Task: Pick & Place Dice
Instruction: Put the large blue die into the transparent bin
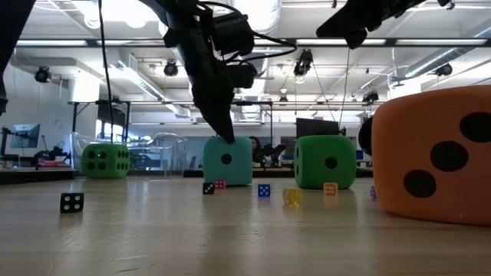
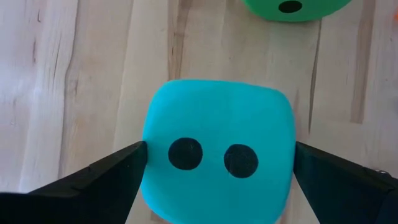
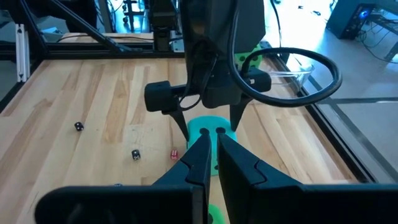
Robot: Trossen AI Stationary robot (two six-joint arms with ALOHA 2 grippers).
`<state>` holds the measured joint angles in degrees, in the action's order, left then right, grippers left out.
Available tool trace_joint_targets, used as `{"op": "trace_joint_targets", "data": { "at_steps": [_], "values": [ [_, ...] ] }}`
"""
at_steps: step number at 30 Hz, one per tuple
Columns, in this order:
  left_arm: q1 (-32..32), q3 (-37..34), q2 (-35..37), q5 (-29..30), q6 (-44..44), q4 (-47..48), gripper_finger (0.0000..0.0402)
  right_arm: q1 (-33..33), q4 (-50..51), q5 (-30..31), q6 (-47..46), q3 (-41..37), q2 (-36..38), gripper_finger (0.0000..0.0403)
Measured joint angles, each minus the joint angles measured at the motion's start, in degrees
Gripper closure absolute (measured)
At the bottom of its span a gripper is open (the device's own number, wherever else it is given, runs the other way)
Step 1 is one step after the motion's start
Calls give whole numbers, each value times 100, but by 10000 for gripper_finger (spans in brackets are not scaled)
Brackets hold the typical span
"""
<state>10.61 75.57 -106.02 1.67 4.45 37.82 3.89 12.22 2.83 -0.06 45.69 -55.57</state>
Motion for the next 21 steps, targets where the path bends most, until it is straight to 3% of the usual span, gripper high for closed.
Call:
{"op": "trace_joint_targets", "data": {
  "at_steps": [21],
  "values": [
    [-72, -10, 2, -150, 117, -64, 8, 0, -56, -2, 6, 2, -2, 376]
  ]
}}
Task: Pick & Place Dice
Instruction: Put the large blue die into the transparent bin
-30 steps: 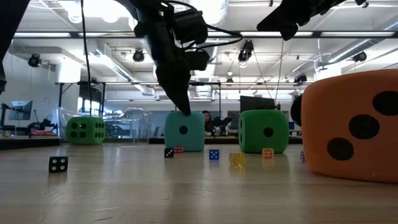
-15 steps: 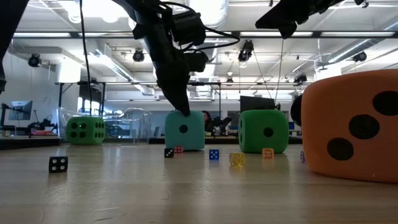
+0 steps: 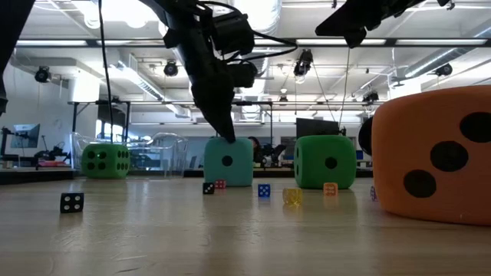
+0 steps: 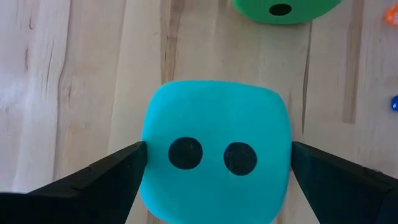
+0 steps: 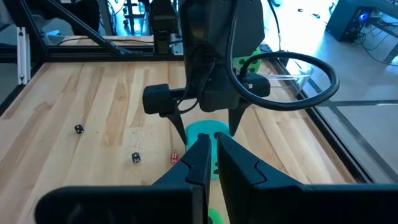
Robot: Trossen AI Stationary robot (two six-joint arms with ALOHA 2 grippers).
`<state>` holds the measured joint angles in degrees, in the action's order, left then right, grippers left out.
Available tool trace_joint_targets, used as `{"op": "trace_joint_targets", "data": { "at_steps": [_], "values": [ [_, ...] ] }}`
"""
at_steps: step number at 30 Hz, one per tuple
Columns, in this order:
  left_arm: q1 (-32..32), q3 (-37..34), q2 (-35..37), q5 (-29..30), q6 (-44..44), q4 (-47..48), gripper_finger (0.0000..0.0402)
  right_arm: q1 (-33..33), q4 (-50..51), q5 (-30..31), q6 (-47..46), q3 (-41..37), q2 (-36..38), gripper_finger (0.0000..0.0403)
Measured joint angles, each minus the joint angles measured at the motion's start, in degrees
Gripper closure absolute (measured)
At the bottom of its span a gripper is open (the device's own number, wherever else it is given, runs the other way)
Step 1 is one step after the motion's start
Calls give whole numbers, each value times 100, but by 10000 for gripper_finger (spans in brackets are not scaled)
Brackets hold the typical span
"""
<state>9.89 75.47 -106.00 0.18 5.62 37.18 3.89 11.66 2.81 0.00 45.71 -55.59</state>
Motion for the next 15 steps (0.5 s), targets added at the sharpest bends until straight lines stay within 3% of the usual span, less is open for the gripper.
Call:
{"op": "trace_joint_targets", "data": {
  "at_steps": [15],
  "values": [
    [-10, 207, -2, 35, 31, 401, 8, -1, 11, -26, 1, 0, 0, 376]
  ]
}}
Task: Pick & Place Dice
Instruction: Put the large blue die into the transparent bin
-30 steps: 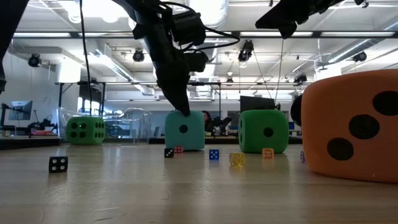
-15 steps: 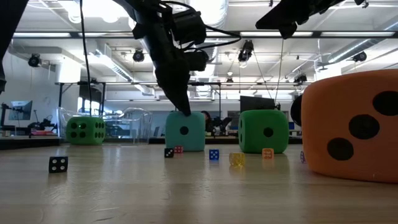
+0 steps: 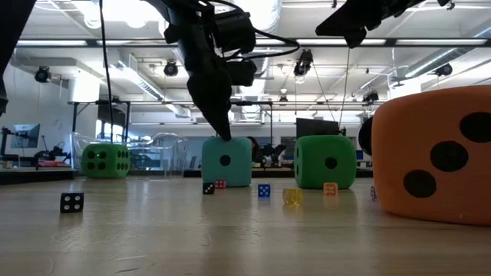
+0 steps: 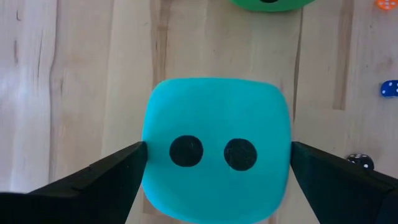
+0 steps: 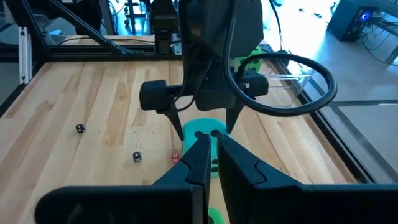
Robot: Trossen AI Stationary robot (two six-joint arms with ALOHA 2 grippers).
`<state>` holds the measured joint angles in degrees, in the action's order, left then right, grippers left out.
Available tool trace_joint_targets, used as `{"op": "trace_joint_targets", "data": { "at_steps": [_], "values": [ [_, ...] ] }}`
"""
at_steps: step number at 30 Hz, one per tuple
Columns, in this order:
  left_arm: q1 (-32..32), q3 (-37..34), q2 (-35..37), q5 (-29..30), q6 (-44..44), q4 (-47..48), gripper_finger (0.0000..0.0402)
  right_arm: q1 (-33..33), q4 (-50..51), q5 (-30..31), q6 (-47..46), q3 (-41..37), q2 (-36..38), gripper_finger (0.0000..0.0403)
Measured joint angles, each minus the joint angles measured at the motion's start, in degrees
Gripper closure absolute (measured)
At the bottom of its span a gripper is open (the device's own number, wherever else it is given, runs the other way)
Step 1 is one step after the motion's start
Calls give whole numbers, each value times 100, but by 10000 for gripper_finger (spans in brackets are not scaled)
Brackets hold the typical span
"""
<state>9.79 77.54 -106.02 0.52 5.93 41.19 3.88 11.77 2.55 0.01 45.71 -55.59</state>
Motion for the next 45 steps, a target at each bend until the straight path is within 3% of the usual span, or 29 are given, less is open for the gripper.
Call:
{"op": "trace_joint_targets", "data": {
  "at_steps": [32, 45],
  "values": [
    [6, 9, 13, -2, -151, -5, 2, 1, -9, 3, 1, 0, 0, 376],
    [4, 200, 11, 267, -199, 217, 2, 2, -9, 4, 2, 0, 0, 376]
  ]
}}
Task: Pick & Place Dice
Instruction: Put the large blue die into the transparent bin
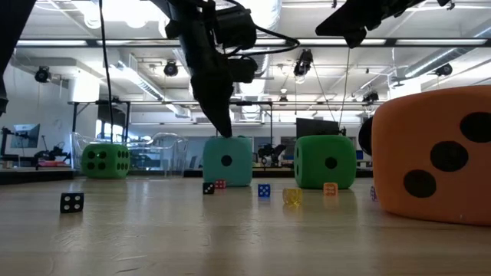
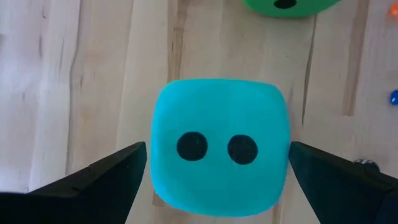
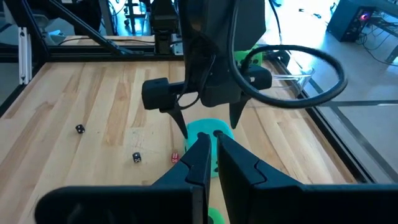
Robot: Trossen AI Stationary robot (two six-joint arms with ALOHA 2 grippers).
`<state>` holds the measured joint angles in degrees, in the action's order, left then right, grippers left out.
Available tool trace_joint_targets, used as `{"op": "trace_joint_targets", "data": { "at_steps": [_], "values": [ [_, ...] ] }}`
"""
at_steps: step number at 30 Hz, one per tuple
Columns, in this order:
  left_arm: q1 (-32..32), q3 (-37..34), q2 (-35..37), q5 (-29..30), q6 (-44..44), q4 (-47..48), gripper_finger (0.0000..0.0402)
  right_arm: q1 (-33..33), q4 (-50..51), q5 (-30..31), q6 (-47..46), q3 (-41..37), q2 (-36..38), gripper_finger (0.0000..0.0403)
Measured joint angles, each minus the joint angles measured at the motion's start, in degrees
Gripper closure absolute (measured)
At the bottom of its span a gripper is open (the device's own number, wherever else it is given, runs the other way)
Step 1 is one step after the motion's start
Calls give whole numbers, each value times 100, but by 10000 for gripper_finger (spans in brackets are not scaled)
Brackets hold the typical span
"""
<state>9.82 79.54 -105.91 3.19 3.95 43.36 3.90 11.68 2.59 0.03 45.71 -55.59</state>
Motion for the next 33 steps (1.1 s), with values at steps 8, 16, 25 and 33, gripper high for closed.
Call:
{"op": "trace_joint_targets", "data": {
  "at_steps": [8, 16, 25, 33],
  "values": [
    [0, 26, 0, -10, -135, 48, 2, -2, 0, 0, -1, 0, 0, 376],
    [16, -3, -7, -298, -254, 42, 2, -2, 0, 0, -2, 0, 0, 376],
    [138, -5, -7, -368, -312, 24, 2, 0, 0, 0, -2, 0, 0, 376],
    [122, -5, -9, -429, -313, 17, 2, -2, 0, 0, -2, 0, 0, 376]
  ]
}}
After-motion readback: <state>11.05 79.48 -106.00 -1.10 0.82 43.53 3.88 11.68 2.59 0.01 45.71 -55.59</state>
